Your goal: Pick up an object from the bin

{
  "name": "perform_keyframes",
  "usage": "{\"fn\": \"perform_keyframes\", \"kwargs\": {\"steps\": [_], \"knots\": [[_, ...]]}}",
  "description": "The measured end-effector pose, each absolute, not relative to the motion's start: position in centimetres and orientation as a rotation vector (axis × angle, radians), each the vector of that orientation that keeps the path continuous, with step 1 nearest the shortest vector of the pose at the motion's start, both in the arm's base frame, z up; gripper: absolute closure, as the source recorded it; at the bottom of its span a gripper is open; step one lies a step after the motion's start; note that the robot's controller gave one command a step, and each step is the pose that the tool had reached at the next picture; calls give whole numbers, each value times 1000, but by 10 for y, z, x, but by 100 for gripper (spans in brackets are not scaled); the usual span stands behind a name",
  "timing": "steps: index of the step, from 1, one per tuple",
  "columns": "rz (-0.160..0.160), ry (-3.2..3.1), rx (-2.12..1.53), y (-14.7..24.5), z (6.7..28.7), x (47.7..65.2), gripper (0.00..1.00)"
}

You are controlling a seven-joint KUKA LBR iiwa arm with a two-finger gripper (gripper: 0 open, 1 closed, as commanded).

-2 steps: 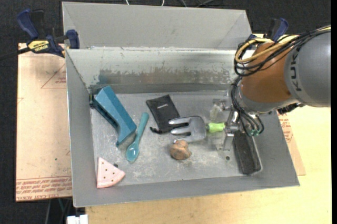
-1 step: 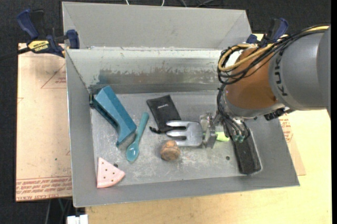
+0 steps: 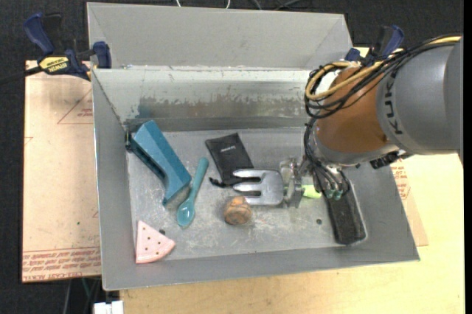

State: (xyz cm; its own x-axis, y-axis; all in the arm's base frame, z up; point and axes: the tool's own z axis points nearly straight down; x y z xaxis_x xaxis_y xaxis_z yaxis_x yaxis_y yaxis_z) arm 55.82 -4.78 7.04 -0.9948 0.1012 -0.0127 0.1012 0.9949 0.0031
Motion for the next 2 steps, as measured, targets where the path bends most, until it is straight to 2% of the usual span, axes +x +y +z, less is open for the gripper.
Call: {"fn": "perform_keyframes", "kwargs": {"steps": [1,2], "knots": [[5,3129,152,-51,130,555,100],[4,3133,3,-43,202,551,100]]}}
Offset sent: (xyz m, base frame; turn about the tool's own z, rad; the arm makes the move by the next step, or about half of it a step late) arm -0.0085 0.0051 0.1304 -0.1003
